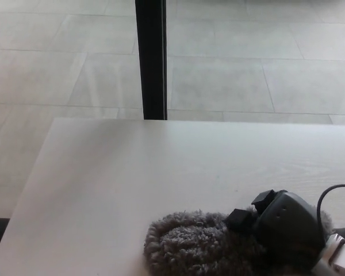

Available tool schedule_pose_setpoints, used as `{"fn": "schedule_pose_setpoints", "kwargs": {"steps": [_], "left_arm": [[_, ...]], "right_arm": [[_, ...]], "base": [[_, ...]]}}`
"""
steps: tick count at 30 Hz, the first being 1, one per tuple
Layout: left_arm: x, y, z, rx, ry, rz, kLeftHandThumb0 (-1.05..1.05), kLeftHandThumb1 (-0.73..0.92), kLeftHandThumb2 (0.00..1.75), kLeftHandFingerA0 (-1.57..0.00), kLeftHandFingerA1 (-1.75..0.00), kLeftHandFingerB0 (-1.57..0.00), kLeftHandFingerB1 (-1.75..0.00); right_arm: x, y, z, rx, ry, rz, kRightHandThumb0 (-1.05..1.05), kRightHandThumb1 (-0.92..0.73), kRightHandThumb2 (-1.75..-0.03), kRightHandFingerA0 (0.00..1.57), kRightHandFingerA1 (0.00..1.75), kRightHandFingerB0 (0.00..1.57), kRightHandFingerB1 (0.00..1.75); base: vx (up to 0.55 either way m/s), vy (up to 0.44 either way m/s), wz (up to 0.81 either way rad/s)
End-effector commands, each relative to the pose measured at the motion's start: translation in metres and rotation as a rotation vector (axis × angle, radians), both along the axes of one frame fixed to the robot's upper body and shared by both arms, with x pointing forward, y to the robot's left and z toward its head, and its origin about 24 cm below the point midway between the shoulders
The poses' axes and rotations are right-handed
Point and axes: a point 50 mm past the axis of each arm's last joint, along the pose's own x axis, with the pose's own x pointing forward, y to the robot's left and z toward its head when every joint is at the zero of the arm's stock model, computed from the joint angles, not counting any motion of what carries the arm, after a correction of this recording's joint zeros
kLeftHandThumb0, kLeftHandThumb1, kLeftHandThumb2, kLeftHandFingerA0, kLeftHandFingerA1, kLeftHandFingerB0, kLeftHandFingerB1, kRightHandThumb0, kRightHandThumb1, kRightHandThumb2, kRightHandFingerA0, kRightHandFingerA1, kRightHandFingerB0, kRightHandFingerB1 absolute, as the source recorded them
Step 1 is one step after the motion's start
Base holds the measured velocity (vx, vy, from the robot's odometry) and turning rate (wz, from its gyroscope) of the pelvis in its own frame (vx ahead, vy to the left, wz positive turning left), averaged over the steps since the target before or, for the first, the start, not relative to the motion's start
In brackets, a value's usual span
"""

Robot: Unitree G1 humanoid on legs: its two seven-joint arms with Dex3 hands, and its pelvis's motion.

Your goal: The robot uses its right hand to pick up the duster kept in the middle of the desk and use it to wipe the desk by swiping its surface twice

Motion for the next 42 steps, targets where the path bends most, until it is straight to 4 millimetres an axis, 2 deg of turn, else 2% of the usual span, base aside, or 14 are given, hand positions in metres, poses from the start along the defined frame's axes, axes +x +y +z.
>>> {"fn": "schedule_pose_setpoints", "kwargs": {"steps": [1, 10, 16, 18, 19, 20, 21, 23, 24, 29, 31, 35, 41, 42], "left_arm": [[0.003, 0.007, 0.01, 0.008, -0.105, -0.008, -0.93, 0.8, 0.88, -0.27, -0.57, -0.21, -0.43], [-0.001, 0.005, 0.007, -0.001, -0.104, 0.002, -0.86, 0.92, 0.73, -0.31, -0.56, -0.27, -0.4], [-0.005, 0.006, 0.008, 0.001, -0.107, -0.005, -0.9, 0.84, 0.88, -0.26, -0.57, -0.2, -0.44], [-0.007, 0.006, 0.007, 0.003, -0.104, -0.001, -0.84, 0.92, 0.78, -0.26, -0.55, -0.22, -0.41], [-0.008, 0.006, 0.007, 0.003, -0.104, -0.001, -0.84, 0.91, 0.79, -0.26, -0.55, -0.22, -0.41], [-0.008, 0.007, 0.008, -0.001, -0.106, 0.0, -0.84, 0.92, 0.79, -0.27, -0.55, -0.22, -0.4], [-0.009, 0.007, 0.008, -0.001, -0.106, 0.002, -0.85, 0.92, 0.78, -0.26, -0.55, -0.22, -0.4], [-0.009, 0.008, 0.008, 0.004, -0.103, 0.005, -0.84, 0.92, 0.79, -0.27, -0.55, -0.23, -0.4], [-0.009, 0.007, 0.008, 0.003, -0.106, 0.006, -0.84, 0.92, 0.79, -0.27, -0.55, -0.23, -0.41], [-0.009, 0.008, 0.009, 0.019, -0.113, -0.011, -0.83, 0.92, 0.79, -0.3, -0.55, -0.27, -0.4], [-0.008, 0.008, 0.01, 0.028, -0.113, -0.018, -0.9, 0.82, 0.9, -0.31, -0.59, -0.24, -0.45], [-0.007, 0.008, 0.011, 0.026, -0.12, -0.014, -0.89, 0.83, 0.9, -0.32, -0.57, -0.24, -0.43], [-0.004, 0.009, 0.013, 0.027, -0.132, -0.027, -0.89, 0.83, 0.88, -0.32, -0.58, -0.25, -0.44], [-0.004, 0.009, 0.013, 0.028, -0.133, -0.028, -0.84, 0.92, 0.78, -0.33, -0.55, -0.28, -0.4]], "right_arm": [[-0.019, -0.089, -0.033, -0.46, 0.053, -0.174, -0.35, -0.59, -0.63, 0.86, 1.63, 0.88, 0.84], [-0.01, -0.127, -0.02, -0.393, 0.032, -0.562, -0.27, -0.64, -0.61, 0.78, 1.64, 0.86, 0.75], [-0.01, -0.15, -0.013, -0.278, 0.054, -0.826, -0.29, -0.59, -0.57, 0.75, 1.66, 0.81, 0.82], [-0.012, -0.157, -0.014, -0.296, 0.076, -0.877, -0.24, -0.66, -0.56, 0.68, 1.72, 0.68, 1.34], [-0.013, -0.159, -0.014, -0.291, 0.086, -0.896, -0.32, -0.49, -0.86, 1.04, 1.32, 0.8, 1.13], [-0.015, -0.162, -0.014, -0.284, 0.092, -0.922, -0.25, -0.65, -0.58, 0.73, 1.65, 0.8, 0.94], [-0.015, -0.164, -0.015, -0.279, 0.114, -0.944, -0.25, -0.68, -0.58, 0.73, 1.67, 0.73, 1.07], [-0.017, -0.167, -0.016, -0.254, 0.137, -0.975, -0.33, -0.56, -0.63, 0.86, 1.57, 0.84, 1.07], [-0.019, -0.17, -0.017, -0.24, 0.151, -1.005, -0.24, -0.66, -0.57, 0.75, 1.69, 0.74, 1.14], [-0.028, -0.178, -0.022, -0.257, 0.193, -1.052, -0.31, -0.67, -0.58, 0.75, 1.71, 0.69, 1.19], [-0.03, -0.18, -0.024, -0.271, 0.221, -1.066, -0.29, -0.64, -0.59, 0.75, 1.66, 0.76, 0.92], [-0.029, -0.182, -0.025, -0.32, 0.242, -1.114, -0.33, -0.72, -0.6, 0.69, 1.66, 0.72, 1.04], [-0.017, -0.18, -0.02, -0.374, 0.305, -1.165, -0.35, -0.67, -0.62, 0.68, 1.57, 0.72, 0.74], [-0.014, -0.178, -0.019, -0.401, 0.3, -1.154, -0.36, -0.68, -0.62, 0.66, 1.62, 0.69, 0.86]], "base": [[0.0, 0.0, 0.0], [0.0, 0.0, 0.0], [0.0, 0.0, 0.0], [0.0, 0.0, 0.0], [0.0, 0.0, 0.0], [0.0, 0.0, 0.0], [0.0, 0.0, 0.0], [0.0, 0.0, 0.0], [0.0, 0.0, 0.0], [0.0, 0.0, 0.0], [0.0, 0.0, 0.0], [0.0, 0.0, 0.0], [0.0, 0.0, 0.0], [0.0, 0.0, 0.0]]}}
